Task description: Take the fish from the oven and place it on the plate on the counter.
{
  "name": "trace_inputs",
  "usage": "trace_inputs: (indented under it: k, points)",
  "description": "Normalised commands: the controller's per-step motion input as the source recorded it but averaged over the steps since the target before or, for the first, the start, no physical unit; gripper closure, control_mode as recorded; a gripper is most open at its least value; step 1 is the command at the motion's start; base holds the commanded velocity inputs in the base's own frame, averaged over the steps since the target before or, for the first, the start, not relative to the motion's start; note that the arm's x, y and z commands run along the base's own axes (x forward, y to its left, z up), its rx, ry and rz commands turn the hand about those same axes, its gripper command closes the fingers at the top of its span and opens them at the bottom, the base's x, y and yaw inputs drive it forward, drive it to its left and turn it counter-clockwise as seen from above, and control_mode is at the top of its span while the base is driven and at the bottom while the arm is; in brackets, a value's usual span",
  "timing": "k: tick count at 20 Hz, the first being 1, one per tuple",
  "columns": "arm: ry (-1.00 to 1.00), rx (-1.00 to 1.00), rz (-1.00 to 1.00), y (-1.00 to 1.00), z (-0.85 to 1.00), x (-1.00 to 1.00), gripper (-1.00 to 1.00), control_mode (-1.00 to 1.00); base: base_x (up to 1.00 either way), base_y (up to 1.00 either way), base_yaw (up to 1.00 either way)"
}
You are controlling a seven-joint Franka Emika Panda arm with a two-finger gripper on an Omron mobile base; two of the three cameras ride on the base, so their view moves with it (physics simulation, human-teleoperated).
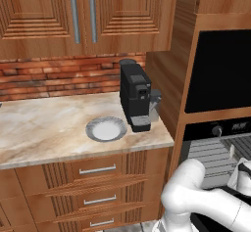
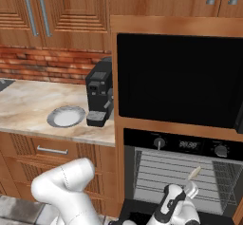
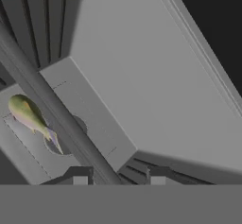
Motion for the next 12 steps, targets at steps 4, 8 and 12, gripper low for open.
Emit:
trace_inputs:
  k: [4,8,12]
  points:
    - [0.03,0.0,0.0,0.0,-0.1,-0.51,1.0,-1.0,0.0,0.0,0.0]
    - [0.02,0.0,0.0,0.0,-0.1,-0.54,1.0,-1.0,0.0,0.0,0.0]
    - [0.02,0.0,0.0,0.0,-0.11,-0.59,1.0,-1.0,0.0,0.0,0.0]
